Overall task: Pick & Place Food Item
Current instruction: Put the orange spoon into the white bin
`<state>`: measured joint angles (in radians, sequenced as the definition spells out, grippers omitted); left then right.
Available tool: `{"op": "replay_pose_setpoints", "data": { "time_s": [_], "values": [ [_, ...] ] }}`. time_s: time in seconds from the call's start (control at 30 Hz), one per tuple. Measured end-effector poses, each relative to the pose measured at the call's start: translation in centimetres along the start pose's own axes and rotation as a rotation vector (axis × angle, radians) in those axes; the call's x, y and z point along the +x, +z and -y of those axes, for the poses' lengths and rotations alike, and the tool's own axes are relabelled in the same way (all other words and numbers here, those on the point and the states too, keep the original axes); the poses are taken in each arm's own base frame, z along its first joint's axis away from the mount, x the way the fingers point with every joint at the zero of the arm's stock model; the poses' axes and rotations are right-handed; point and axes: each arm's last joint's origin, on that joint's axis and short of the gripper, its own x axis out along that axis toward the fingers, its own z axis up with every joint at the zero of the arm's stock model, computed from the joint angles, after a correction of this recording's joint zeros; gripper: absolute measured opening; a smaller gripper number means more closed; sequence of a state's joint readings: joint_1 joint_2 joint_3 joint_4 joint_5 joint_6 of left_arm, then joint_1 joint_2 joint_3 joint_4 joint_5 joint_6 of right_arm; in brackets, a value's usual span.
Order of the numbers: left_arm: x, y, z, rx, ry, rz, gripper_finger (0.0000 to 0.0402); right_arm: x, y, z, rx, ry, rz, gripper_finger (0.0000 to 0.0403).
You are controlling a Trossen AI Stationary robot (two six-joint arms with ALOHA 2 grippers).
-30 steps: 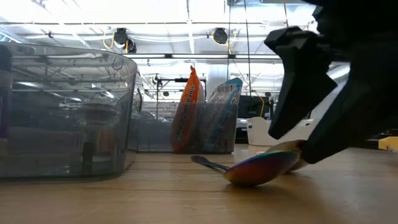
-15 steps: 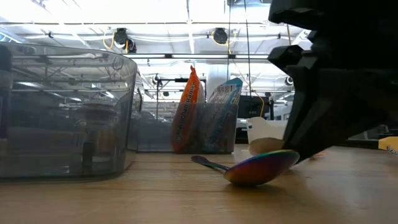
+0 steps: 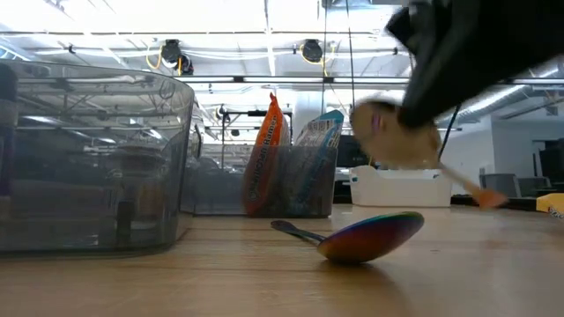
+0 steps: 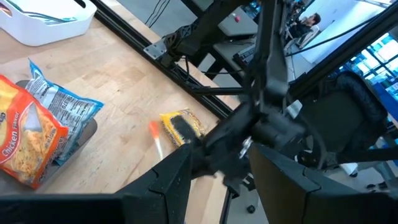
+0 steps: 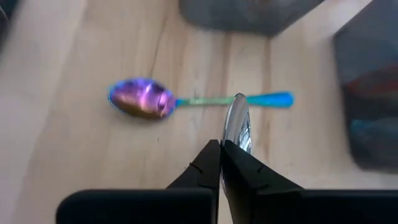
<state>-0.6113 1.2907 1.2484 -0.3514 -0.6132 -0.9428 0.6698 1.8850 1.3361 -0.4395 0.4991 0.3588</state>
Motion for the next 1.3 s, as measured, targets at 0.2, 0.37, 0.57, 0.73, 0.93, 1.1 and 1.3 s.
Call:
{"op": "replay_pose_setpoints", "data": {
  "time_s": [0.2, 0.37, 0.57, 0.73, 0.93, 1.1, 1.3],
  "values": [
    [0.0, -0.1, -0.2, 0.007, 0.019, -0.013, 0.0168, -4.6, 2.2, 2.7, 0.083, 0.012, 0.129, 0.0001],
    [0.0, -0.1, -0.2, -0.01, 0.027, -0.001, 0.0168, -8.8, 3.5, 6.3, 0.191, 0.024, 0.216, 0.0],
    [0.0, -0.1, -0.2, -0.014, 0.028, 0.001, 0.0168, -13.8, 3.5, 11.6, 0.315, 0.0, 0.289, 0.0],
    [0.0, -0.1, -0.2, 0.003, 0.028, 0.001, 0.0168, -17.0, 2.6, 16.2, 0.396, -0.063, 0.324, 0.0],
    [0.1, 0.1, -0.4, 0.076, 0.035, 0.006, 0.0168, -18.3, 1.3, 22.2, 0.474, -0.106, 0.312, 0.0],
    [0.7, 0.8, -0.9, 0.165, 0.064, 0.024, 0.0168, -17.4, 0.0, 26.9, 0.539, -0.162, 0.229, 0.0],
    [1.1, 2.3, -2.5, 0.307, 0.132, 0.021, 0.0168, -15.2, -1.7, 32.4, 0.572, -0.248, 0.125, 0.0]
  ]
}}
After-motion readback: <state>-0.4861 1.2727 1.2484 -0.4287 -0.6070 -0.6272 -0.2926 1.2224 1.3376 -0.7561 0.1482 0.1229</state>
